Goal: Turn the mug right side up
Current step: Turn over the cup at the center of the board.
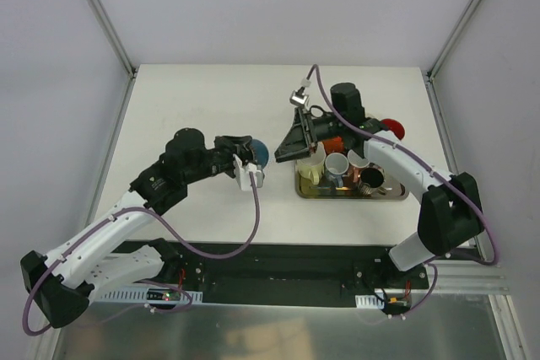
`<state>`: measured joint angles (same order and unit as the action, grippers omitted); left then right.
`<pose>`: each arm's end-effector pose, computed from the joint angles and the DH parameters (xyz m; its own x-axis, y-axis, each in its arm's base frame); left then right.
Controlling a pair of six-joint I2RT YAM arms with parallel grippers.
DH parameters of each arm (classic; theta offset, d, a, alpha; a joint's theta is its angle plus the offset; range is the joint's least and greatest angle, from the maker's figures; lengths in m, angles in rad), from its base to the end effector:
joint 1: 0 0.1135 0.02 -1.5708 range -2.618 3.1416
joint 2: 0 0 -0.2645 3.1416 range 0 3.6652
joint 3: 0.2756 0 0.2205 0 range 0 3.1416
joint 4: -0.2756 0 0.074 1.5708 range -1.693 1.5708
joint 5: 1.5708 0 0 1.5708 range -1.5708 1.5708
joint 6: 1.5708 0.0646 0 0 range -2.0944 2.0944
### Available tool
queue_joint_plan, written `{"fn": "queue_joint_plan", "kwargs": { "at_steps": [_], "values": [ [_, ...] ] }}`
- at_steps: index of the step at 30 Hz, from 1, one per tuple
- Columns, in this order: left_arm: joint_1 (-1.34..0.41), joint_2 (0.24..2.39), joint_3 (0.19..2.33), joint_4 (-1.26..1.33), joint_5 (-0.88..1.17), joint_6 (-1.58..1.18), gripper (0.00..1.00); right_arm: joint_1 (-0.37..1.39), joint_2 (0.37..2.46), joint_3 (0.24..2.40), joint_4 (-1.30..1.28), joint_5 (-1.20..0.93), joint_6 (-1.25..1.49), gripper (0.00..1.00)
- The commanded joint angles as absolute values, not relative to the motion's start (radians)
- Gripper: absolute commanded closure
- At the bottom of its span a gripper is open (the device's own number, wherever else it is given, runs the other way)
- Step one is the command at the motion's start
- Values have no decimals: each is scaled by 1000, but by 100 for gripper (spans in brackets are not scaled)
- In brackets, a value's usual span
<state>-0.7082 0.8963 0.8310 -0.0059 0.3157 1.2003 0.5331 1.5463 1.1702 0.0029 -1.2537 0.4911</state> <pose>0.1431 -0.1489 0.3565 0.7761 0.5020 -0.3817 0.3594 0.1453 0.9218 0.2449 0.2158 0.3215 -0.7110 -0.2488 -0.6577 -0.6636 -0.0723 0.7446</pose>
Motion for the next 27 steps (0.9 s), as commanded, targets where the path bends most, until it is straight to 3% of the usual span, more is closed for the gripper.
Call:
{"fn": "queue_joint_plan", "kwargs": {
  "at_steps": [1,7,10,17,27],
  "values": [
    [-718,913,1009,-295,194,1106,100,413,1457,1177,15,-1209,474,29],
    [-718,1135,1196,-860,46,849,100,310,1352,1161,-170,-1059,255,28],
    [-718,1248,1213,-972,-20,636,100,305,1304,1164,-294,-906,108,28],
    [-693,1353,1171,-916,-38,261,100,298,1206,1120,-371,-540,-84,28],
    [-643,1517,1154,-821,-25,107,100,250,1141,1085,-403,-519,-97,28]
  ]
}}
